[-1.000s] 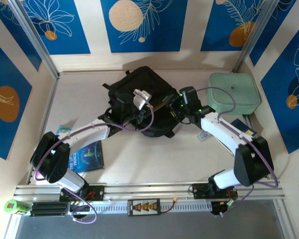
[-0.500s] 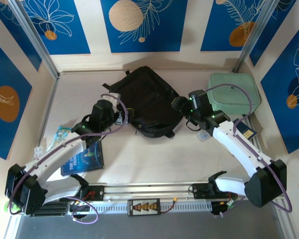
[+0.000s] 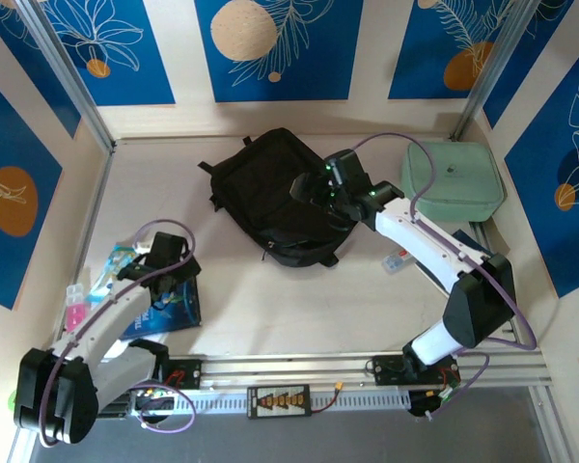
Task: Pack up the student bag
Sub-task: Move the book to the middle-left of the table, then rotate the book at the middle-left of the table.
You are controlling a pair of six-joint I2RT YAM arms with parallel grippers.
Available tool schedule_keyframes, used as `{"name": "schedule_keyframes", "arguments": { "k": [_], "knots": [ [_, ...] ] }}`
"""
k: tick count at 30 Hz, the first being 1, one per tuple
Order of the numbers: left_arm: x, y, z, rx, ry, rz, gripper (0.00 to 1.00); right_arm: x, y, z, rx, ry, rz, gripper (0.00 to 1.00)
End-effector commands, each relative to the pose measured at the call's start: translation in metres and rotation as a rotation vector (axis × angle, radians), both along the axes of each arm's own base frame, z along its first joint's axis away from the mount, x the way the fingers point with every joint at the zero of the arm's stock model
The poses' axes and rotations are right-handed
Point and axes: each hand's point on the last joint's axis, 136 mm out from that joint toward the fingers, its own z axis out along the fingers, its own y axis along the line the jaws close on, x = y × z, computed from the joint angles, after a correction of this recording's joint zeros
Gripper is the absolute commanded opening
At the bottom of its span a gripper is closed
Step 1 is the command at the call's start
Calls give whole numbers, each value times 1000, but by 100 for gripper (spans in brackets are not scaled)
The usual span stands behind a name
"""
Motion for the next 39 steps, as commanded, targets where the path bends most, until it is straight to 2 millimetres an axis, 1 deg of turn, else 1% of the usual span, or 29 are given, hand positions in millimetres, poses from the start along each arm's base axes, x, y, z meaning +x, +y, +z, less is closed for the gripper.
{"name": "schedule_keyframes", "arguments": {
  "k": [1, 3, 6, 8, 12, 15, 20, 22, 23, 24, 27, 29, 31, 33, 35, 37, 39],
  "knots": [
    [-1, -8, -18, -104, 27, 28, 100, -7, 9, 1, 5, 15, 54, 100],
    [1, -12, -26, -118, 48, 17, 100, -8, 9, -2, 12, 26, 51, 100],
    [13, -25, -32, -155, 52, -55, 98, -11, 9, -6, 12, 37, 51, 100],
    [20, -37, -36, -200, 51, -100, 96, -11, 8, -8, 8, 42, 50, 99],
    [26, -64, -43, -284, 67, -160, 91, -10, 8, -7, 10, 43, 47, 99],
    [32, -94, -42, -341, 53, -218, 90, -10, 10, -7, 19, 43, 51, 99],
    [42, -143, -29, -372, 41, -350, 90, -12, 14, -11, 22, 61, 57, 98],
    [44, -157, -26, -403, 44, -396, 90, -13, 16, -12, 25, 63, 78, 97],
    [46, -160, -23, -409, 49, -414, 90, -15, 18, -12, 29, 64, 97, 96],
    [48, -160, -19, -397, 53, -423, 90, -15, 21, -12, 31, 61, 116, 96],
    [58, -140, -1, -309, 47, -417, 93, -18, 33, -12, 40, 61, 203, 95],
    [67, -123, 16, -301, 10, -371, 95, -21, 46, -13, 42, 68, 282, 94],
    [67, -107, 24, -311, -11, -314, 98, -26, 62, -18, 27, 78, 355, 93],
    [61, -88, 25, -312, -9, -236, 100, -31, 80, -25, 10, 94, 413, 92],
    [49, -72, 20, -311, 24, -152, 100, -35, 105, -31, 32, 117, 474, 91],
    [37, -64, 17, -312, 56, -111, 100, -39, 132, -35, 61, 135, 529, 90],
    [22, -56, 14, -300, 91, -69, 100, -44, 158, -45, 58, 157, 581, 88]
  ]
}}
